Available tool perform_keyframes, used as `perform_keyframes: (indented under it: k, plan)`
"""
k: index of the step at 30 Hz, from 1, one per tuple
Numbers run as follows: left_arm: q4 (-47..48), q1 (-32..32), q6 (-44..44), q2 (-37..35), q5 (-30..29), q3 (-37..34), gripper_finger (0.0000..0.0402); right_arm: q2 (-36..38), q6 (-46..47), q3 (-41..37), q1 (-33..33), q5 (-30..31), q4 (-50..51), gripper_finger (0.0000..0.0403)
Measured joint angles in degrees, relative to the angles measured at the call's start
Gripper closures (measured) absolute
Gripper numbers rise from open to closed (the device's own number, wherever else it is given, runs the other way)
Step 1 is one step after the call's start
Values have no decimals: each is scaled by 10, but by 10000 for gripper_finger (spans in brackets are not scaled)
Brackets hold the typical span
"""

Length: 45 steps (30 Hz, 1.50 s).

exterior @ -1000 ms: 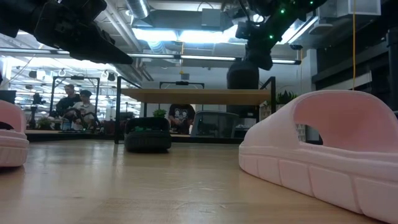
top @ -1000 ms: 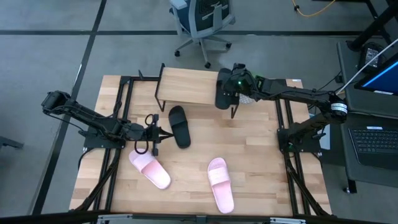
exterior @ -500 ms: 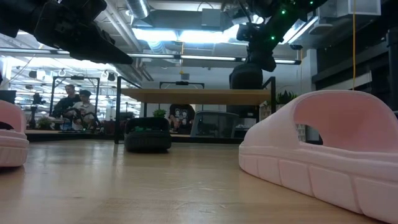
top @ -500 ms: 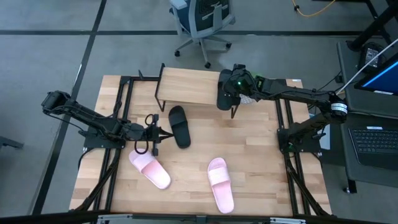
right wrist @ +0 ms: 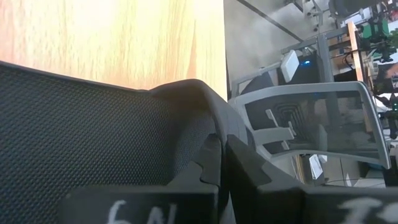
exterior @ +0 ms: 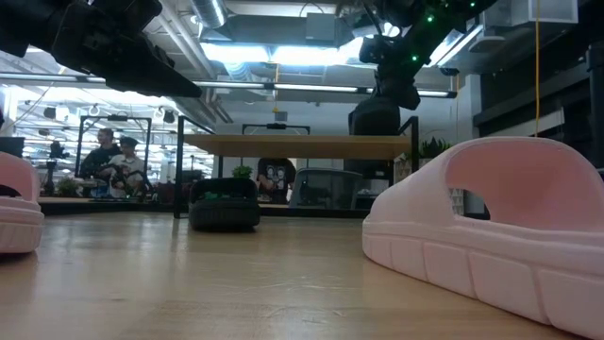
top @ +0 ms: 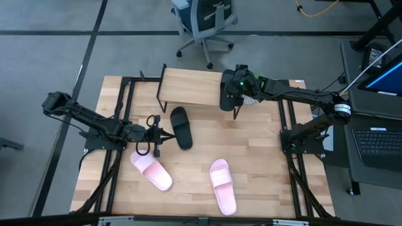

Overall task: Pick and place slides into the shelf
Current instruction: Put the right black slides on the shelf

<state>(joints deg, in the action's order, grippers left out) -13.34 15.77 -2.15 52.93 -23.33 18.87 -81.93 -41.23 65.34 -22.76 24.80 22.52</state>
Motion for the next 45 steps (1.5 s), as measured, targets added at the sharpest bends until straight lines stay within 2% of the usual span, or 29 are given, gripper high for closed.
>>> perform_keyframes:
  k: [23, 31, 45]
  plan:
    - [0, 0, 0, 0, 0, 0, 401, 0, -13, 0, 0, 16, 1, 390]
    - [0, 0, 0, 0, 0, 0, 401, 0, -13, 0, 0, 16, 1, 351]
    - [0, 0, 0, 0, 0, 0, 401, 0, -6, 0, 0, 16, 13, 344]
